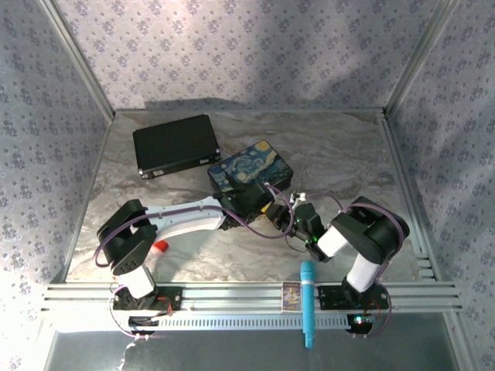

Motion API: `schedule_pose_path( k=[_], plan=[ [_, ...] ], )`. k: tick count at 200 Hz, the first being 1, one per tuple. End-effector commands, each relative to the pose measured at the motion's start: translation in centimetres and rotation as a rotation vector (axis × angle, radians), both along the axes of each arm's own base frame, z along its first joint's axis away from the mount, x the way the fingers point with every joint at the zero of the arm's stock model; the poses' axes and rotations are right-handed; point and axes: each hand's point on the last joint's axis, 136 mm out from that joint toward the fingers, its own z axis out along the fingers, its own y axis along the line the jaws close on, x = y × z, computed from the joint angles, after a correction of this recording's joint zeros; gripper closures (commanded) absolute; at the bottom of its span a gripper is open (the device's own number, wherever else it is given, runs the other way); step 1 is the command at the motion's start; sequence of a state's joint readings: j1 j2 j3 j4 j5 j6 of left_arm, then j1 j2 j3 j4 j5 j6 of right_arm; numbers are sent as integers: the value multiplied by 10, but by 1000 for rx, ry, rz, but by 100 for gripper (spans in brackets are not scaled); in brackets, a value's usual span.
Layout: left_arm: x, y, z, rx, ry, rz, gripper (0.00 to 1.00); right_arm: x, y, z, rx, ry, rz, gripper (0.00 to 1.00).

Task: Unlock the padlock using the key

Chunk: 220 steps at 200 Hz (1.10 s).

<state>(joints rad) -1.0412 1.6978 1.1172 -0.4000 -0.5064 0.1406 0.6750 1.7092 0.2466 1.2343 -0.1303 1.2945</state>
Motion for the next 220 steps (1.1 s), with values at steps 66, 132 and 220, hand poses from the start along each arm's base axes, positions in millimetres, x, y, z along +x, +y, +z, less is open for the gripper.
schedule_pose_path(
  k=[66,132,220],
  plan=[
    [-58,60,-85,265,315,-12,74,37,-35,15,45,-41,-194,100],
    [-59,60,-85,264,317,-12,74,48,-39,12,68,-26,-213,100],
    [-55,61,-82,264,301,2,74,49,-40,3,53,-5,-197,100]
  ],
)
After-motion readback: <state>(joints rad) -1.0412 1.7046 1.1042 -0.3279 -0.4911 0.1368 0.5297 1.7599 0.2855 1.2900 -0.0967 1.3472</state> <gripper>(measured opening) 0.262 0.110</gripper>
